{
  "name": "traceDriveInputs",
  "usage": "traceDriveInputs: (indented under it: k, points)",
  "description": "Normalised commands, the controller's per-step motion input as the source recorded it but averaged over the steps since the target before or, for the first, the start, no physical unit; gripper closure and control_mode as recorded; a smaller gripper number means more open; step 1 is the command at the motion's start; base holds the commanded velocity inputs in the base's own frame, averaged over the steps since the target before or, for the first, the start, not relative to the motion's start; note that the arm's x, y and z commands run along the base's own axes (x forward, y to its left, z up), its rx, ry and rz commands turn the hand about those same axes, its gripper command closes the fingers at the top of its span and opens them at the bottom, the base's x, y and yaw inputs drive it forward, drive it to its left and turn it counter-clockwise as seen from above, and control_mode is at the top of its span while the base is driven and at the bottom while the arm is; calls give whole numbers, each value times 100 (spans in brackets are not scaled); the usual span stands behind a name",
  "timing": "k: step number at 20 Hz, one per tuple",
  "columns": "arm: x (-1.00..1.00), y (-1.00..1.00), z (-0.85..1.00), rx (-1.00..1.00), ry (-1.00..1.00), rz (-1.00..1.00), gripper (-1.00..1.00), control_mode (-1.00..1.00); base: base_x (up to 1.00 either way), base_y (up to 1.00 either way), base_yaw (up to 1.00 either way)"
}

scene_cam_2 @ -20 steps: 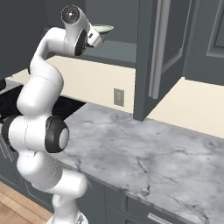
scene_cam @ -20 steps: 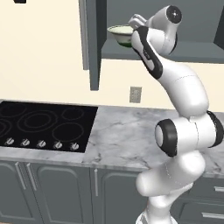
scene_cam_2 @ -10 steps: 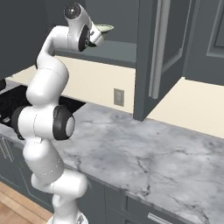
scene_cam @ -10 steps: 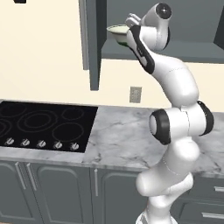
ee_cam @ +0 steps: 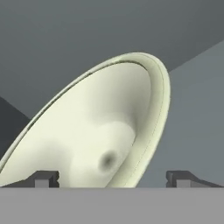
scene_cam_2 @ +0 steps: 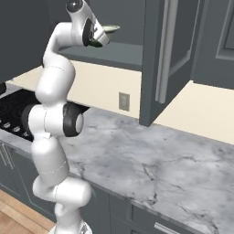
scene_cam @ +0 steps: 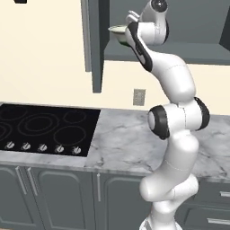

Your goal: Pick up the bowls from the cabinet and place each bowl in front of a stool on the dining counter.

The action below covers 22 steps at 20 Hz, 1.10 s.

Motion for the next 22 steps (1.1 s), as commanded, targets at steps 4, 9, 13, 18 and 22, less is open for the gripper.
traceDriveInputs:
  k: [4, 9, 13, 18, 22]
  points:
    - [11, 1, -4, 0, 0, -1, 100, -100, 0, 0, 0]
    - [-5, 0, -39, 0, -10, 0, 100, -100, 0, 0, 0]
    - [-49, 0, -99, 0, -21, -7, 100, -100, 0, 0, 0]
    - [-63, -19, -33, 5, -12, -16, 100, -100, 0, 0, 0]
    - [-95, -40, 40, 8, -2, -15, 100, -100, 0, 0, 0]
